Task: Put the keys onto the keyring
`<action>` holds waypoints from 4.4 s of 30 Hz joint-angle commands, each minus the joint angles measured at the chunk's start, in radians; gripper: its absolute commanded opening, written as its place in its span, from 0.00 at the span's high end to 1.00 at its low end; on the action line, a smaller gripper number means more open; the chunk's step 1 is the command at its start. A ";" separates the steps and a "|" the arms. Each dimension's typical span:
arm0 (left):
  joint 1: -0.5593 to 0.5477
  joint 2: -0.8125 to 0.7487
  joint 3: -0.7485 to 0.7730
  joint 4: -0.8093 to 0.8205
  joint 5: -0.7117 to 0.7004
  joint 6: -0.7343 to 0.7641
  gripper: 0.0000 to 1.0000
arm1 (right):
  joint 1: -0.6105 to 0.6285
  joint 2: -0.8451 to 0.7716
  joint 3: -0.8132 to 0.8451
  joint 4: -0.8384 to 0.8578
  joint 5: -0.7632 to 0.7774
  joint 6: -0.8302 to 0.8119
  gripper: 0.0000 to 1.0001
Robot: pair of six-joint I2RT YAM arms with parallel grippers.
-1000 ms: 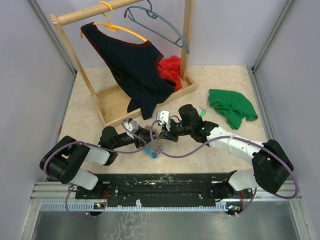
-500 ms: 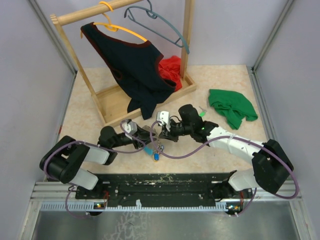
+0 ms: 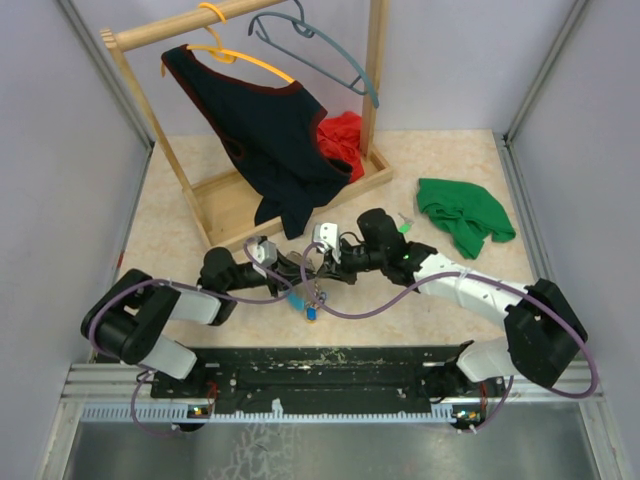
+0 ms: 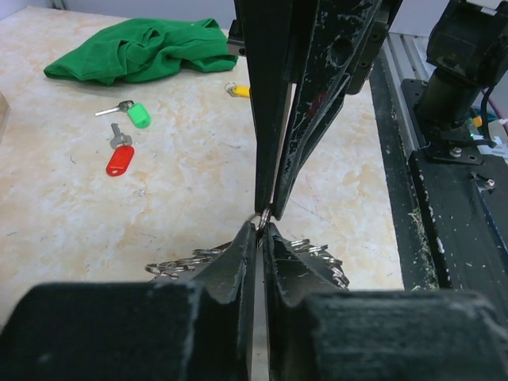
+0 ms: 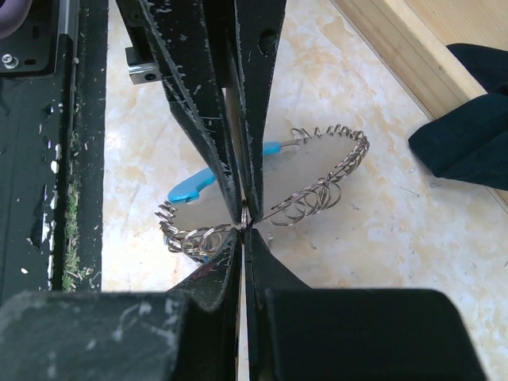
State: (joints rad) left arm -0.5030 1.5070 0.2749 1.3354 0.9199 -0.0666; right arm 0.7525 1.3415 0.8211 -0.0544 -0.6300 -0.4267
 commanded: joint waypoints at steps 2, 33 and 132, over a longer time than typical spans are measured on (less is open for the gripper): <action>0.003 -0.066 0.029 -0.130 -0.005 0.064 0.99 | 0.007 -0.075 0.041 0.038 -0.025 -0.014 1.00; -0.141 -0.283 0.742 -1.807 -0.454 0.159 1.00 | -0.031 -0.245 -0.265 0.466 0.066 0.103 0.57; -0.155 -0.200 0.807 -1.919 -0.138 0.461 1.00 | -0.081 0.037 -0.144 0.669 -0.362 0.413 0.95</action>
State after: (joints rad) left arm -0.6476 1.3087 1.0477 -0.6037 0.7376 0.3832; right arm 0.6613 1.3777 0.6384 0.5308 -0.9642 -0.0330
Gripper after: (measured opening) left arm 0.005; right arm 0.136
